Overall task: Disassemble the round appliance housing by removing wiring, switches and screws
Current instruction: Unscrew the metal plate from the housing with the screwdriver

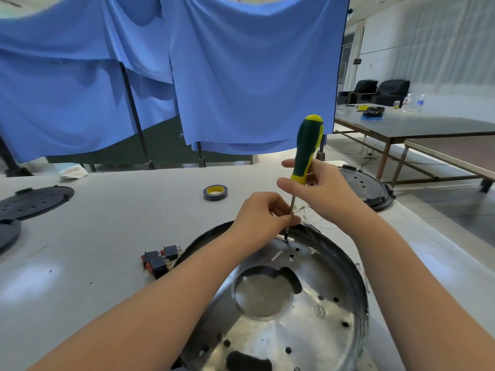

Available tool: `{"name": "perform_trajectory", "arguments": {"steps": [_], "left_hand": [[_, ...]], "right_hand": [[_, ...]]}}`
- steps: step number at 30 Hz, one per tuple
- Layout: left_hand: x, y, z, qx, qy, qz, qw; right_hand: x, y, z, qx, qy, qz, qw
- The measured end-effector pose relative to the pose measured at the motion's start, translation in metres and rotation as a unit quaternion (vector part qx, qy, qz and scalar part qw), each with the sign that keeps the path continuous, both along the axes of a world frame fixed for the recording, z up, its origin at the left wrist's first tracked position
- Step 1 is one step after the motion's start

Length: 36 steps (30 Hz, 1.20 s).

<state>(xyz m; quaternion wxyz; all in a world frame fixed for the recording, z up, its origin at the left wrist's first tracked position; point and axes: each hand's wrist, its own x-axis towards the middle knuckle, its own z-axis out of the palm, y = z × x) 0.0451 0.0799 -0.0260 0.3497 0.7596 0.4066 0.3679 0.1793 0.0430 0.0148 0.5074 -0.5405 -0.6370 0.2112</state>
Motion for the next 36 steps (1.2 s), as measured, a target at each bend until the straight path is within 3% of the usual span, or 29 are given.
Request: {"name": "perform_trajectory", "arguments": {"steps": [4, 8, 12, 16, 23, 28, 32, 36], "left_hand": [[-0.0005, 0.0, -0.0019, 0.009, 0.019, -0.011, 1.0], [0.0, -0.0016, -0.0011, -0.005, 0.02, -0.021, 1.0], [-0.0012, -0.0001, 0.0017, 0.004, 0.016, 0.002, 1.0], [-0.0032, -0.0003, 0.0031, 0.012, 0.026, 0.019, 0.999], [-0.0024, -0.0004, -0.0016, 0.041, 0.051, -0.002, 0.998], [-0.0013, -0.0008, -0.0005, 0.009, 0.046, -0.015, 0.999], [-0.0016, -0.0005, 0.0019, 0.02, 0.042, -0.002, 0.999], [0.0006, -0.0021, 0.002, 0.041, 0.052, 0.015, 0.998]], "right_hand": [[0.0022, -0.0005, 0.0049, 0.015, 0.012, -0.014, 1.0], [0.0033, -0.002, 0.0059, -0.024, 0.08, 0.07, 0.994], [0.0034, -0.0018, 0.0055, -0.044, 0.03, 0.077, 0.996], [0.0018, -0.001, 0.0044, 0.002, -0.027, 0.029, 0.999], [0.0008, 0.0014, 0.0032, -0.01, -0.004, 0.043, 0.999], [0.0, 0.0, 0.0058, -0.025, 0.033, 0.074, 0.996], [-0.0023, -0.0014, 0.0029, -0.006, -0.02, 0.045, 0.999], [-0.0034, -0.0016, 0.0037, 0.017, -0.006, 0.009, 1.0]]}}
